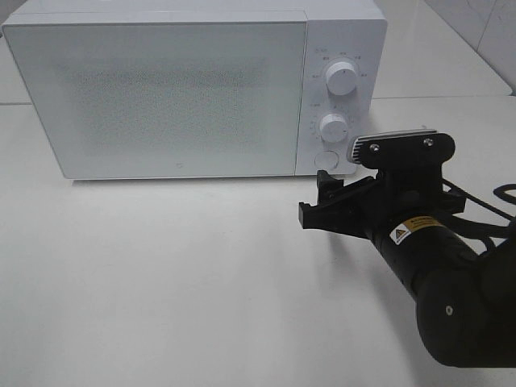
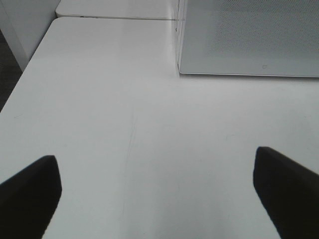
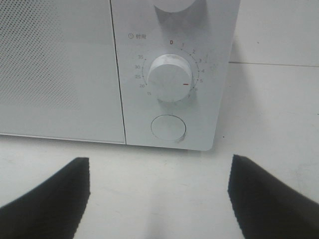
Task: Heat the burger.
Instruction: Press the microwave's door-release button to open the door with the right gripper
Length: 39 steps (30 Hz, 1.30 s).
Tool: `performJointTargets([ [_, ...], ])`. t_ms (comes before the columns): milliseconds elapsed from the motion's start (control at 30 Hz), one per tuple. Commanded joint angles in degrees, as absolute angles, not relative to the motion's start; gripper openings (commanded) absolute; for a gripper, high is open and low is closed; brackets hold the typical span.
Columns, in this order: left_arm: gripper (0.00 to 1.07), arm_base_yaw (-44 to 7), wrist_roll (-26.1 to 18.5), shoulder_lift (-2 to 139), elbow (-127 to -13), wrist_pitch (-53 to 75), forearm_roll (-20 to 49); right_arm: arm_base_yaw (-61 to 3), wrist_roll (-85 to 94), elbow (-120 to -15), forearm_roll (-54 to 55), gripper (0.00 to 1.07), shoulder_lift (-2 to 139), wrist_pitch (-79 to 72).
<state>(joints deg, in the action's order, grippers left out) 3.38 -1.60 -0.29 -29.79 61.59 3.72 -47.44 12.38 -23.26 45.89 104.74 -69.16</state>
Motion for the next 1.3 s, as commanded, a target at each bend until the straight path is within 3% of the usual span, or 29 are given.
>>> performJointTargets([
  [33, 0.98, 3.44, -1.38, -1.38, -29.56, 61.25, 4.07, -47.56, 9.22, -23.66, 45.95, 0.73, 104.85, -79.41],
  [200, 0.98, 3.44, -1.38, -1.38, -29.56, 61.25, 4.07, -47.56, 2.18, -23.66, 45.89, 0.70, 104.85, -79.41],
  [500, 0.98, 3.44, -1.38, -1.38, -29.56, 61.25, 4.07, -47.56, -30.37, -23.66, 45.78, 0.59, 104.85, -79.41],
  [767, 0.98, 3.44, -1.38, -1.38, -29.56, 61.25, 4.07, -47.56, -64.29, -23.66, 45.95, 0.38, 104.85, -79.41],
  [1067, 0.98, 3.44, -1.38, -1.38, -29.56, 61.25, 4.07, -47.56, -77.46, -23.66, 48.01, 0.12, 104.85, -77.52],
  [1133, 0.98, 3.44, -1.38, -1.38, -29.56, 61.25, 4.07, -47.56, -79.13, -23.66, 49.22, 0.02, 104.85, -75.75],
  [1300, 0.98, 3.44, -1.38, -1.38, -29.56, 61.25, 4.07, -47.50, -79.35, -23.66, 49.96, 0.00, 104.85, -71.85],
])
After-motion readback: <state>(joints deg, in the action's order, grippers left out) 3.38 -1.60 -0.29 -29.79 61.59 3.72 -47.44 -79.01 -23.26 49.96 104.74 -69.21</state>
